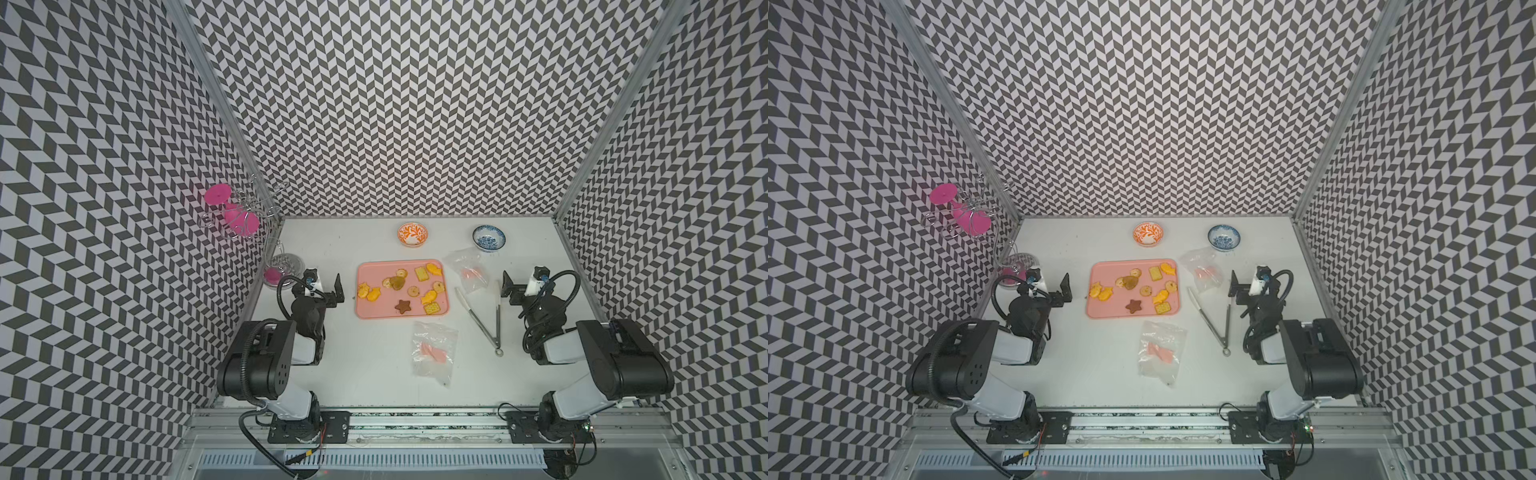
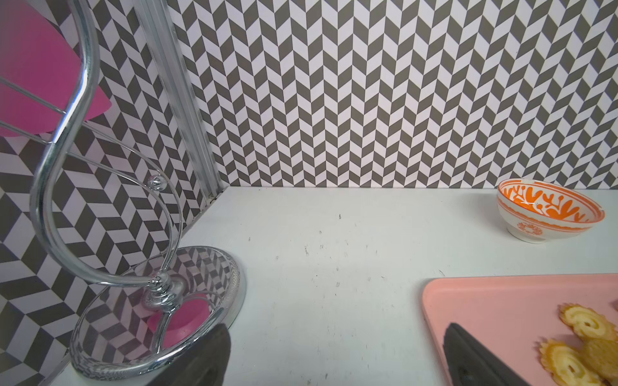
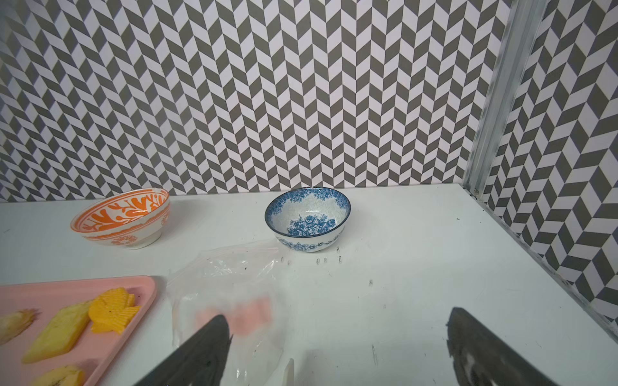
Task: Put the cookies into a resealable bag to prevent moisture
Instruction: Pick up the ziploc bag from the center of the board.
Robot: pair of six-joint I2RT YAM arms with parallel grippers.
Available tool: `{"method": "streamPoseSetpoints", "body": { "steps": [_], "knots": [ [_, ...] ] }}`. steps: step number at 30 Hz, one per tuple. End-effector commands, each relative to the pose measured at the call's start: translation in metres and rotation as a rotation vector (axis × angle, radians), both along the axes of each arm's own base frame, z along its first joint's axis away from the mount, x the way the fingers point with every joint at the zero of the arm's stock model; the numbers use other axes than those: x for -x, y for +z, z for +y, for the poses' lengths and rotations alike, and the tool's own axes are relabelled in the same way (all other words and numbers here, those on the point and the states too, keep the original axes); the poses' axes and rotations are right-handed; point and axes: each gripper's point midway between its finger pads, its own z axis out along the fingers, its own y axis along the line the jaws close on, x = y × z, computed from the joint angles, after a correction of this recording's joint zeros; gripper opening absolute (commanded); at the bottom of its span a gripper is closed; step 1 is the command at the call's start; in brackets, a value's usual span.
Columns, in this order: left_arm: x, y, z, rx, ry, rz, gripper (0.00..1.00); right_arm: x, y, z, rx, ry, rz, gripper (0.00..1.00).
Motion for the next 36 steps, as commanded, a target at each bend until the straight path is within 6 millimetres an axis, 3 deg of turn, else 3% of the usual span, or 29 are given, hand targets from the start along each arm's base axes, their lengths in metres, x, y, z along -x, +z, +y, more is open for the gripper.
{"method": "streamPoseSetpoints", "body": {
  "steps": [1,22,29,32,36],
  "knots": [
    [-0.002,0.01,0.001,0.002,0.006,-0.032,1.0,0.0,0.015,0.001,0.005,0.004,-0.062,1.0],
    [-0.001,0.014,-0.002,-0.006,-0.011,-0.046,1.0,0.002,0.021,0.002,-0.001,0.009,-0.075,1.0],
    [0.001,0.054,-0.001,0.01,0.025,-0.036,1.0,0.005,0.061,0.015,0.016,0.089,-0.08,1.0],
    [-0.002,0.076,-0.005,0.086,0.015,-0.003,1.0,0.006,0.078,0.038,0.024,0.22,-0.04,1.0],
    [-0.003,0.084,-0.022,0.232,-0.014,0.137,1.0,0.021,0.101,0.071,0.097,0.385,-0.031,1.0]
  ]
}}
